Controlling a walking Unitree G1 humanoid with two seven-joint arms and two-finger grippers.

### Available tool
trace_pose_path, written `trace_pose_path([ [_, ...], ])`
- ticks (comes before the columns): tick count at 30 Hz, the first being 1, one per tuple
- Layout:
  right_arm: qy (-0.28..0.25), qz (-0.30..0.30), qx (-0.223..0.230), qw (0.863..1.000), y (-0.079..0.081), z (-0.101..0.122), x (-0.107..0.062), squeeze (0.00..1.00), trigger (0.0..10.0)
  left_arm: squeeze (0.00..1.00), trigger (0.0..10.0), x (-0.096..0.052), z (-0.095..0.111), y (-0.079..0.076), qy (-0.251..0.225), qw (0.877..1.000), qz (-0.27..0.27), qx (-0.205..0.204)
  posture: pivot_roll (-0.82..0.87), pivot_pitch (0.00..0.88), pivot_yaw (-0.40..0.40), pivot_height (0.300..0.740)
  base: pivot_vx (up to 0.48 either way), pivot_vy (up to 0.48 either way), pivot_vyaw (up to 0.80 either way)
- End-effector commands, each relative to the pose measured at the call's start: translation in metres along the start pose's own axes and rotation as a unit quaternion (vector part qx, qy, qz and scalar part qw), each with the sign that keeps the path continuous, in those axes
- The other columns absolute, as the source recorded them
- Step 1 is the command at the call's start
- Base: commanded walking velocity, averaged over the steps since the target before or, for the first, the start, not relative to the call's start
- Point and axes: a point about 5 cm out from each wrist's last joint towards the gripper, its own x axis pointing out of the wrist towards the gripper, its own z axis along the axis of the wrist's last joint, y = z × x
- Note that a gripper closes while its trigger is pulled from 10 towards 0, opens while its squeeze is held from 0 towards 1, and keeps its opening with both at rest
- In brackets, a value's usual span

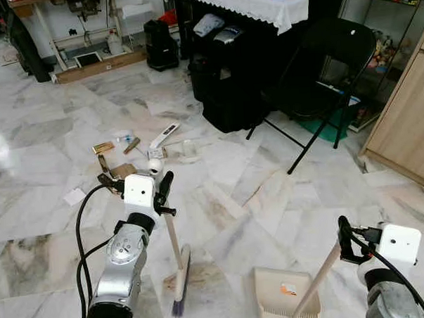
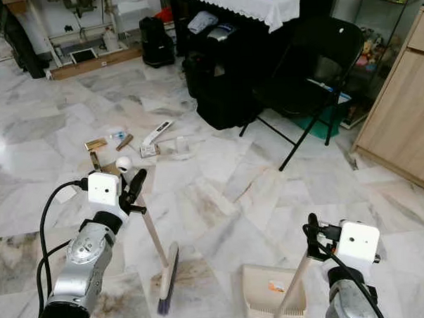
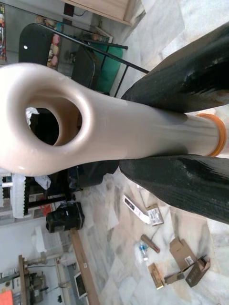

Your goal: Sweep floor

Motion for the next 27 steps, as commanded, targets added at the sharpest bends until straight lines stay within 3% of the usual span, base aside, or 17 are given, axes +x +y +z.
trace_pose_path([
  [1,-0.003,0.005,0.009,1.0,0.003,0.0,0.002,0.0,10.0,0.0,10.0,0.001,0.006,0.0,-0.014,1.0,0.0,0.003,0.02,0.031,0.01,0.74,0.0,0.0,0.0],
  [14,-0.015,0.012,0.004,1.0,0.005,0.007,0.017,0.0,10.0,0.0,10.0,0.001,0.006,-0.001,-0.012,1.0,-0.005,0.002,0.02,0.044,0.012,0.74,0.0,0.0,0.0],
  [27,0.006,0.001,-0.002,1.0,0.003,-0.002,0.016,0.0,10.0,0.0,10.0,-0.001,0.005,0.0,-0.007,1.0,-0.007,0.003,0.02,0.064,0.014,0.74,0.0,0.0,0.0],
])
